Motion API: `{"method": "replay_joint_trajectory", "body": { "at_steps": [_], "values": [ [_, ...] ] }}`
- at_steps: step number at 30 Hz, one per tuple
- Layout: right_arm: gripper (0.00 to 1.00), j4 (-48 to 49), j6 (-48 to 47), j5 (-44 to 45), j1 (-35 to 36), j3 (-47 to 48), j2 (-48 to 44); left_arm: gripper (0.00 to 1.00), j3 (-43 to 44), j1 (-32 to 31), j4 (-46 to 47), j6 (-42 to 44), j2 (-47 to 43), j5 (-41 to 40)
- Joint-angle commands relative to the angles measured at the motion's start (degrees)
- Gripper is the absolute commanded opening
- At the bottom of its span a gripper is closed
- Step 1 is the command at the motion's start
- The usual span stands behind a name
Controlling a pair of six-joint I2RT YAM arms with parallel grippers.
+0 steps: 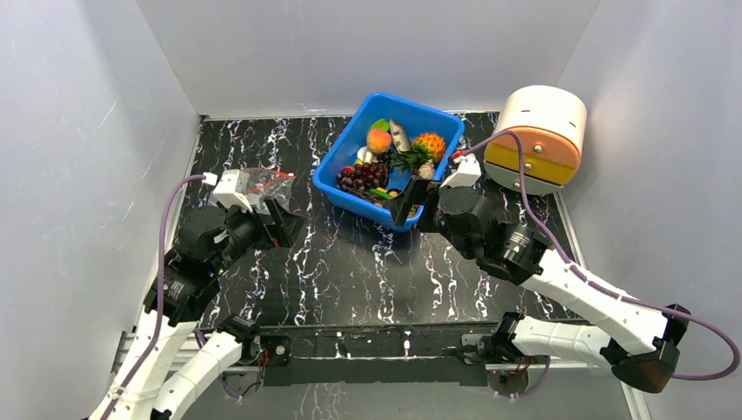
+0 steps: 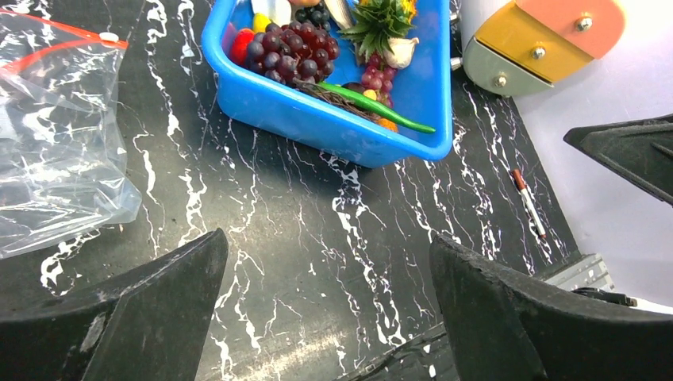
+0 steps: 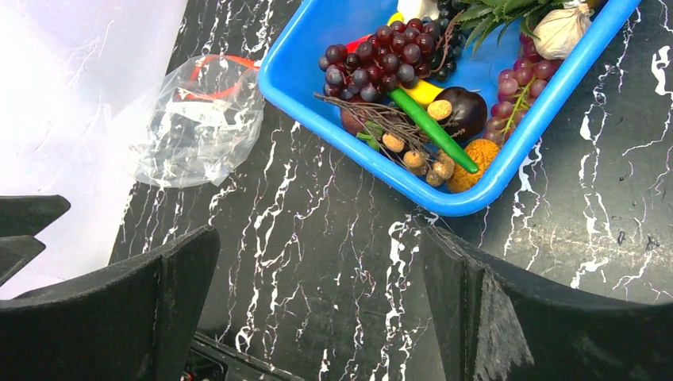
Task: Place the food in the zip-top bag and seal the zipper
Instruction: Pick up the zipper food storage bag at the center of the board.
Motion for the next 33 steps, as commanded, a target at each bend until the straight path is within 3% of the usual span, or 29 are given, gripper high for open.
{"method": "replay_joint_trajectory", "body": {
  "at_steps": [1,10,16,22,28,31,33],
  "values": [
    [0.98,3.63,-0.08,1.52,0.41,1.15,-1.36,0.98,1.01,0.41,-0.02,-0.3,-1.31,-3.29],
    [0.98,3.84,-0.49,1.25,0.44,0.89,-1.36,0.98,1.95,0.41,-2.93,-1.08,4.54,-12.98],
    [0.98,4.14,-1.38,0.54,0.44,0.97,-1.53,0.98,3.01,0.41,-3.58,-5.08,11.87,-27.91],
    [0.98,4.49,-3.07,0.79,0.45,1.35,-1.6,0.82,4.93,0.54,-6.9,-11.04,22.19,-43.05],
    [0.98,5.03,-3.55,-1.11,0.45,1.31,-2.43,0.59,5.64,2.0,-7.09,-16.89,30.0,-46.65],
    [0.98,5.55,-3.56,-2.02,0.45,0.49,-3.19,0.58,4.79,4.04,-6.3,-16.75,32.74,-45.31],
    [0.98,5.95,-3.65,-2.46,0.43,-0.01,-3.74,0.67,4.46,5.24,-7.81,-18.35,34.68,-44.79]
  ]
}}
